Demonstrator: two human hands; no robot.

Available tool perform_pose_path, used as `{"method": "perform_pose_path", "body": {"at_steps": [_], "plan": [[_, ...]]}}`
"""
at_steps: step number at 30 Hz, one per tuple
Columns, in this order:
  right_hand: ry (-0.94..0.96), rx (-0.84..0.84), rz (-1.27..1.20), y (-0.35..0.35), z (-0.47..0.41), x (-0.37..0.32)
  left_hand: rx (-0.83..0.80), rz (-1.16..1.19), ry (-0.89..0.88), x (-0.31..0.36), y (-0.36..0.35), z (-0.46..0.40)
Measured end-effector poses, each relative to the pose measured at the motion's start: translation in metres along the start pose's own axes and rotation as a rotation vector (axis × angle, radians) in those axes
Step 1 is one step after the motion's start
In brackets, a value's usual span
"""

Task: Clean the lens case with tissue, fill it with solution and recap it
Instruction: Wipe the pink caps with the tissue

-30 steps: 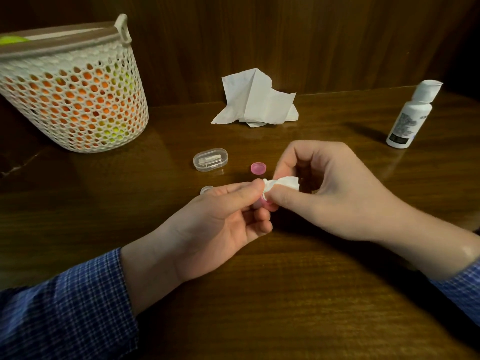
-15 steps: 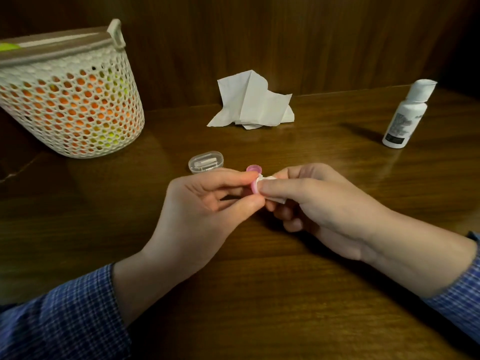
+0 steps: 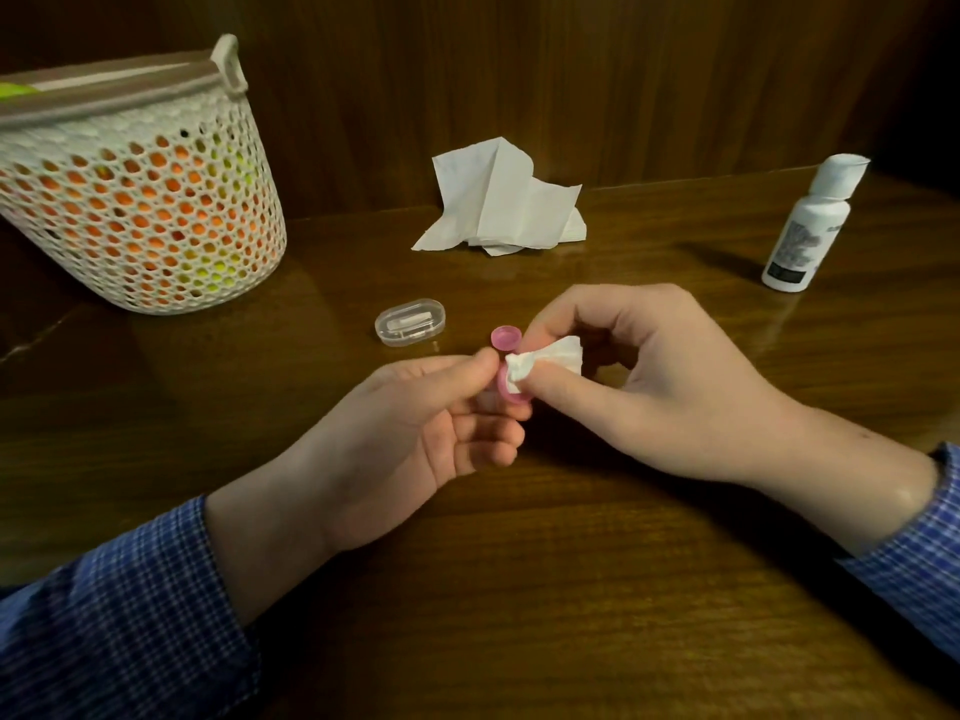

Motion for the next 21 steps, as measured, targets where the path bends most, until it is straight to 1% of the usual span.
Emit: {"method": "perform_pose_path", "body": {"at_steps": [2,4,8,11,13,17,19,21], "plan": [[0.048,-0.024,-0.010,0.001,0.000,-0.001,-0.119,0.037,0.035,-0.002,-0.002,0.004],[0.058,-0.033,-0.043,0.001,0.000,-0.002,-0.184,0.075,0.050,-0.002,-0.002,0.005],[-0.014,-0.003,-0.125,-0.003,0.000,0.003,-0.219,0.099,0.026,-0.002,0.001,0.002],[-0.092,-0.002,-0.266,-0.007,0.000,0.006,-0.226,0.121,-0.023,-0.002,0.003,0.003],[-0.167,-0.008,-0.377,-0.010,0.000,0.009,-0.209,0.091,-0.085,0.000,0.003,0.003],[-0.376,0.014,-0.575,-0.020,0.001,0.015,-0.099,0.022,-0.200,0.005,0.004,0.004],[-0.438,0.037,-0.604,-0.021,0.002,0.017,-0.027,0.004,-0.237,0.006,0.004,0.005],[-0.453,0.040,-0.559,-0.022,0.001,0.017,0.016,-0.009,-0.251,0.007,0.005,0.004]]}}
Point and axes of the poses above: each hand's wrist, its own z-axis away from the middle knuckle, its own y-axis out of the back of the hand, x = y × z, the point moved 5 cm from there along -z, towards the middle knuckle, and after that the axes turned 9 degrees about -x, right-handed, at the moved point
